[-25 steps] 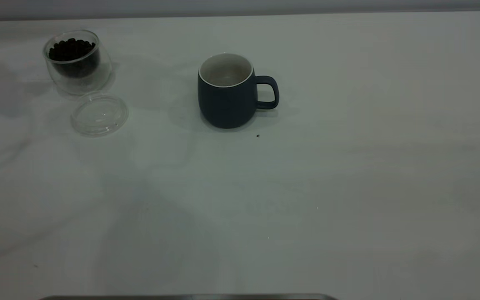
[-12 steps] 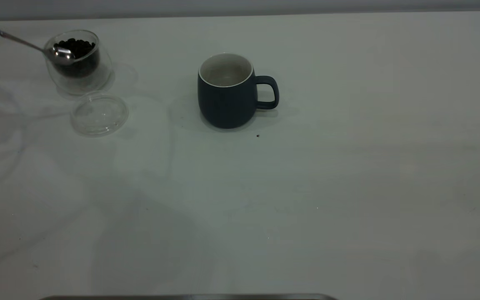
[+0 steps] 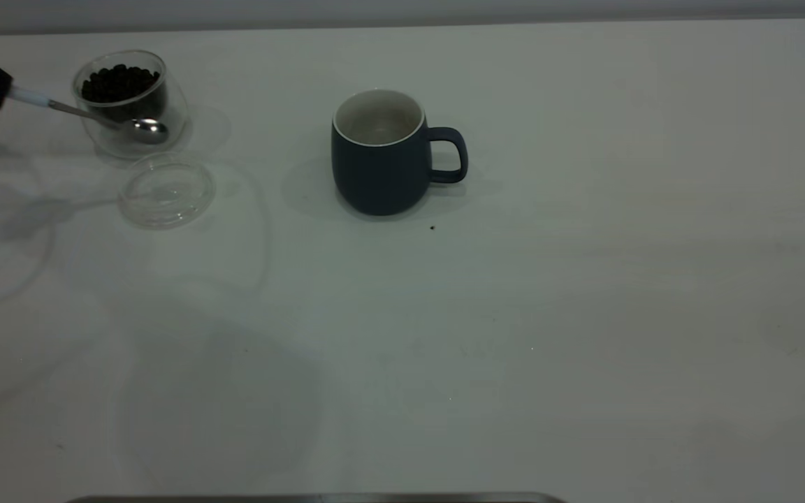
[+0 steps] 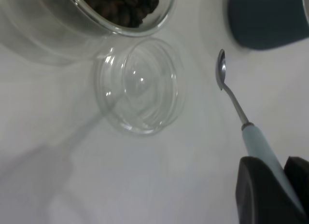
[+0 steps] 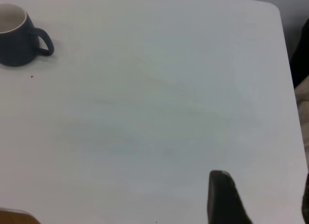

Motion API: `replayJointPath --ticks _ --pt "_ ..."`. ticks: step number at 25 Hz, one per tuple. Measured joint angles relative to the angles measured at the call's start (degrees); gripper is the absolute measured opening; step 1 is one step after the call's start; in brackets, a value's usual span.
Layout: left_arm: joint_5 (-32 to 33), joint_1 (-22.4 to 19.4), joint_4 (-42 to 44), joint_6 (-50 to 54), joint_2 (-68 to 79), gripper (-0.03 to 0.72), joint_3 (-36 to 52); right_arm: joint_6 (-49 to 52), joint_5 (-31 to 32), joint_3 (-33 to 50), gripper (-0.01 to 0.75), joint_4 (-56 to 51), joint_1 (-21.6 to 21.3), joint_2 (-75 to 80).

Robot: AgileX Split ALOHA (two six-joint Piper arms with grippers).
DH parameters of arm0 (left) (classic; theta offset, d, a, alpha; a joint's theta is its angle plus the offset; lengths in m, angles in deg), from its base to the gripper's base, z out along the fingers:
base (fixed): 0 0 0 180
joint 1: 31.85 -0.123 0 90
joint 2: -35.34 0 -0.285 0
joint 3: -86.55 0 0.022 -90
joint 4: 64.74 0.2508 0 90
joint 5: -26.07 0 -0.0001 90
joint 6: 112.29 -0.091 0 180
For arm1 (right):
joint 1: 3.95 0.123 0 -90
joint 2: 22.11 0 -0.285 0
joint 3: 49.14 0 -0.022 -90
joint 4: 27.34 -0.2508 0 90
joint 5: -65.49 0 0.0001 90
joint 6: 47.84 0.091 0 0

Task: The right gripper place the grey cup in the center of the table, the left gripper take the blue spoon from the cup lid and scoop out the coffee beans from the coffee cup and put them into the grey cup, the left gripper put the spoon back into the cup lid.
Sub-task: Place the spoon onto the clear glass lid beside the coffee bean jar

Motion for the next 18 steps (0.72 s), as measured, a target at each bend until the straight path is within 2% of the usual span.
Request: replayJointPath --ticks 12,18 --pt "-0.2 0.0 -2.5 -0.3 6.0 0.134 0.0 0.0 0.0 0.0 0.358 0.0 0.0 0.0" --pt "-2.4 -0.4 -5.2 -0.3 6.2 0.134 0.0 0.0 0.0 0.0 0.358 0.0 0.0 0.0"
